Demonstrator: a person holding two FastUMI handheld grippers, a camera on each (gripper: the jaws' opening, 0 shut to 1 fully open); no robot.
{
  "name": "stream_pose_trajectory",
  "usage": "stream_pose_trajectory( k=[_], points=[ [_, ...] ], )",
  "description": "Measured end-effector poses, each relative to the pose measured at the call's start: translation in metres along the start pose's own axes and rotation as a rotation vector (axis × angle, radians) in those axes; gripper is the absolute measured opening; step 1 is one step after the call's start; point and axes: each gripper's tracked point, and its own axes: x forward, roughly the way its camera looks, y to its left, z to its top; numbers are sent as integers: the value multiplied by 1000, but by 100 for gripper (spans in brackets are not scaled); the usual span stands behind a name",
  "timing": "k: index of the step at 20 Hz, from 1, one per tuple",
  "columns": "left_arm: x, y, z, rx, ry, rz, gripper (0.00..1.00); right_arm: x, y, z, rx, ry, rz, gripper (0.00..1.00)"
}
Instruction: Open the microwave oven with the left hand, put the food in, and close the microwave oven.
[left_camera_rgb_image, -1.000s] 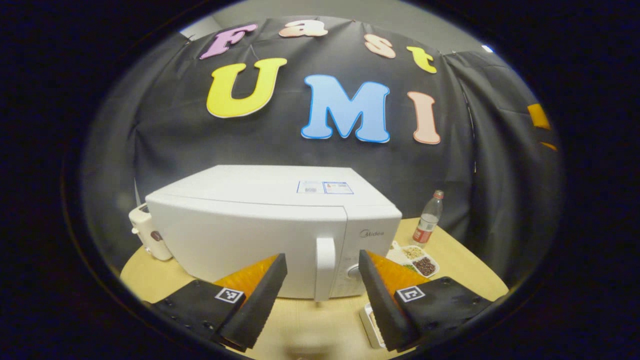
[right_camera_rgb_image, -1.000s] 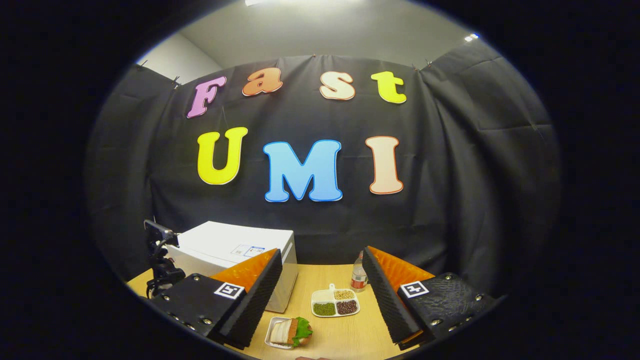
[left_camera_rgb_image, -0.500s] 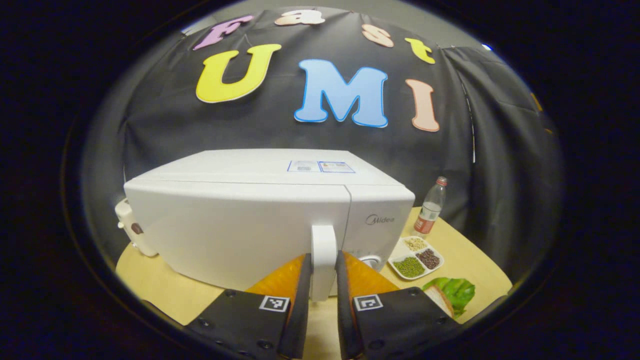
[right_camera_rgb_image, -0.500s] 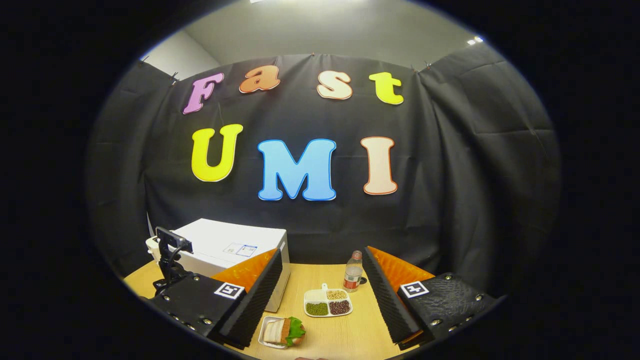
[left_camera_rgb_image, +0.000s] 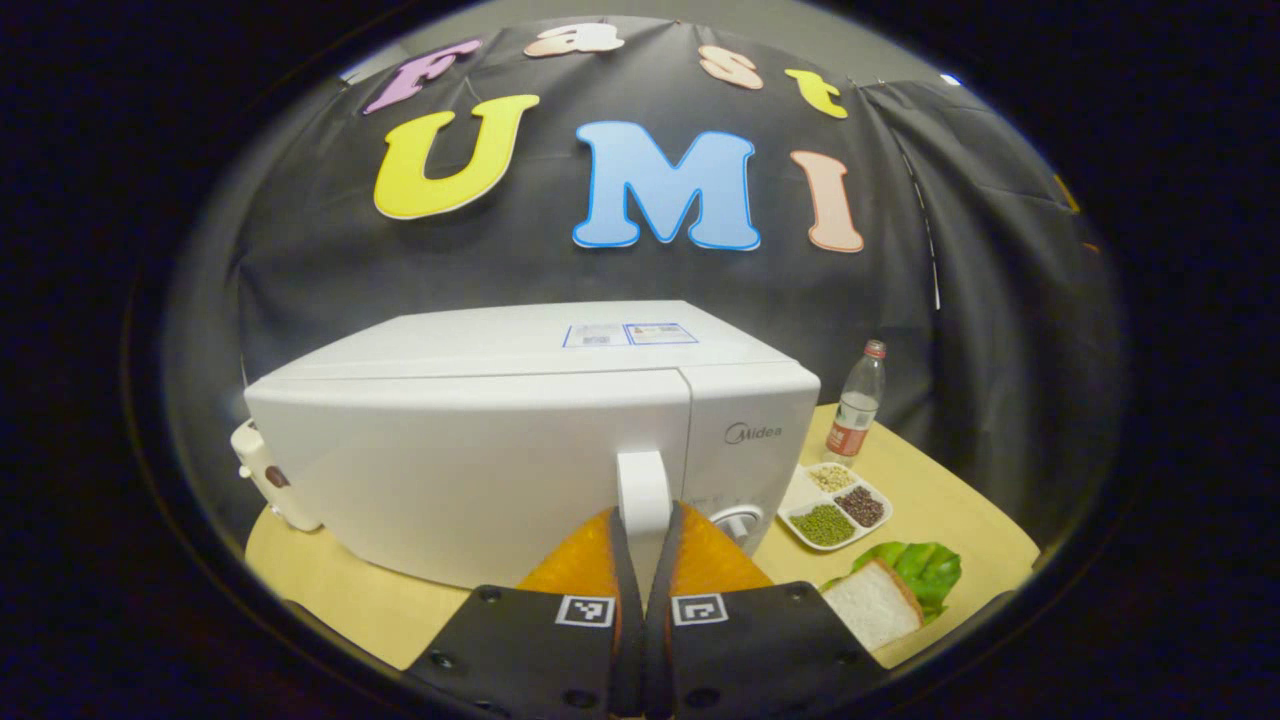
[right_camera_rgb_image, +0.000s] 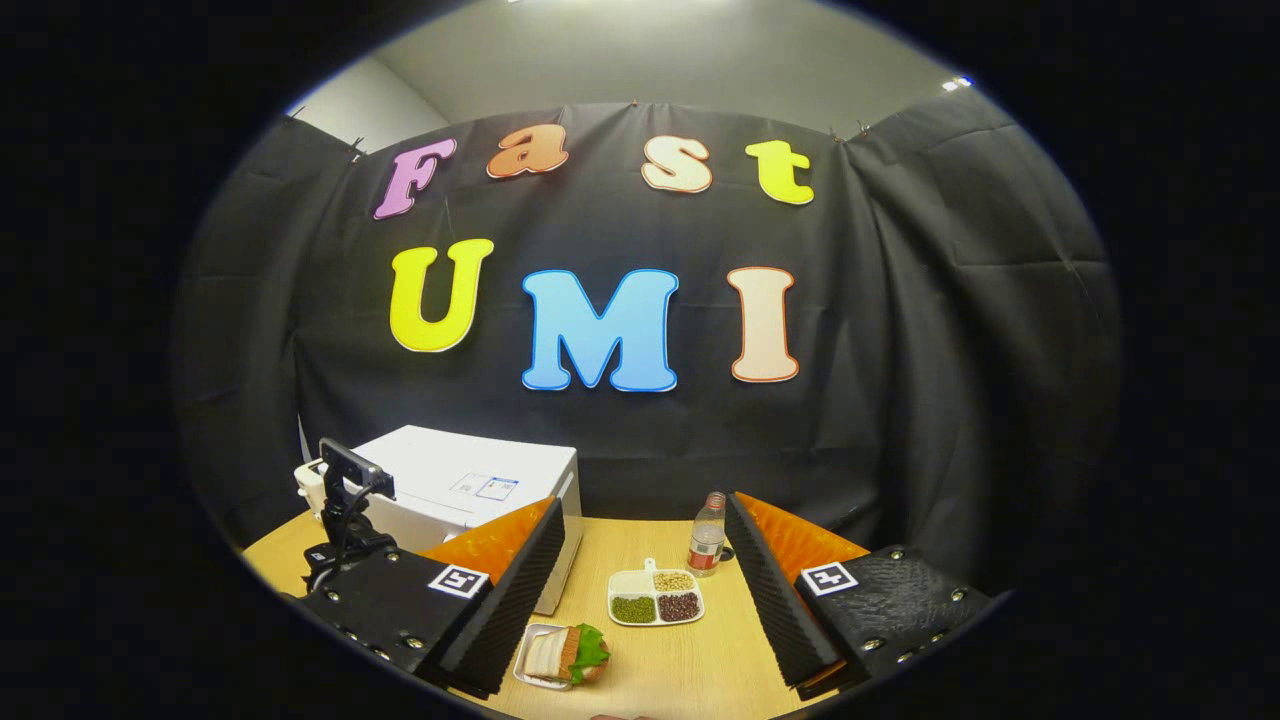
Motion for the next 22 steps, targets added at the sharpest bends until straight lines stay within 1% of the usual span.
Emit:
stream_pose_trajectory(
  k=[4, 6, 7, 8, 14, 20, 22],
  points=[
    [-11, -1, 2, 10, 19, -7, 6, -3, -6, 5, -5, -14, -4, 98],
    [-37, -1, -8, 40, 10, -14, 6, -5, -9, 7, -8, -23, -8, 98],
    [-50, 0, -11, 69, 6, -22, 7, -4, -8, 5, -2, -22, -5, 98],
    [-62, 2, -15, 85, 16, -32, 6, -3, -3, 4, 6, -19, 8, 98],
    [-104, 13, -30, 64, 41, -56, 6, -5, 27, 3, 11, -24, 67, 98],
    [-177, 43, -57, 86, 64, -90, 5, -12, 59, -9, 10, -7, 97, 98],
    [-202, 58, -65, 74, 63, -107, 6, -15, 70, -8, 12, -12, 104, 98]
  ],
)
